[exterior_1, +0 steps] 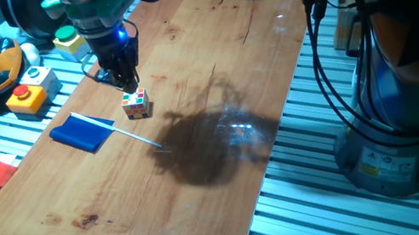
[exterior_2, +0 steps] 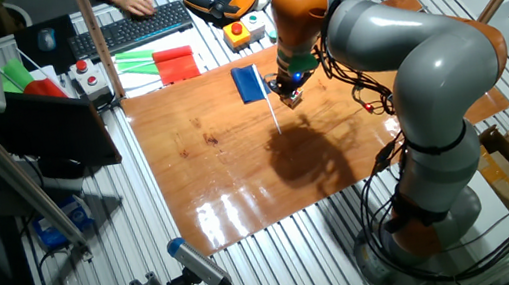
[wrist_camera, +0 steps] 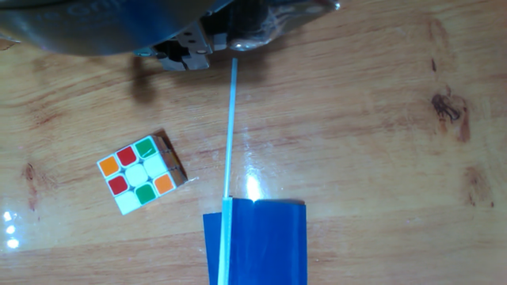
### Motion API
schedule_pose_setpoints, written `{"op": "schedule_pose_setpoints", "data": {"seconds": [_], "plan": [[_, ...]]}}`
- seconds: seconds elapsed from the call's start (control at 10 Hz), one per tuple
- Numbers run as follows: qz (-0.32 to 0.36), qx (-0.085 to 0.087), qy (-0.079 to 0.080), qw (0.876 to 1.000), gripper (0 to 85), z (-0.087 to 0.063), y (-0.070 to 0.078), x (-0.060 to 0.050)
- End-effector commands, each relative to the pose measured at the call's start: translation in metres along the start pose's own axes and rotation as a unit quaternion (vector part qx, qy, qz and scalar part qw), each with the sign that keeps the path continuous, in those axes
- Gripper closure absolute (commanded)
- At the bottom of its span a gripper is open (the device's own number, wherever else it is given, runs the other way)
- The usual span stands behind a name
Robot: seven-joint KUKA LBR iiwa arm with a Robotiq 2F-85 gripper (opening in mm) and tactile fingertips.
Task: Wave the flag
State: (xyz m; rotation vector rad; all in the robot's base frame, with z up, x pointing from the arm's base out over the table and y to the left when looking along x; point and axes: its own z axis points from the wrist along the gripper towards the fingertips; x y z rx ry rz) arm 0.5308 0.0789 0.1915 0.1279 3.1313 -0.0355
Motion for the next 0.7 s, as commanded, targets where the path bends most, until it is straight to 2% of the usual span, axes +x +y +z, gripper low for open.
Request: {"op": "schedule_pose_setpoints", "data": {"seconds": [0.0,0.6], "plan": [[0.000,0.001,0.000,1.000,84.3,-0.0001,-0.0001,-0.0001],[0.000,-0.001,0.002,1.000,84.3,0.0014,-0.0047,0.0007]]}}
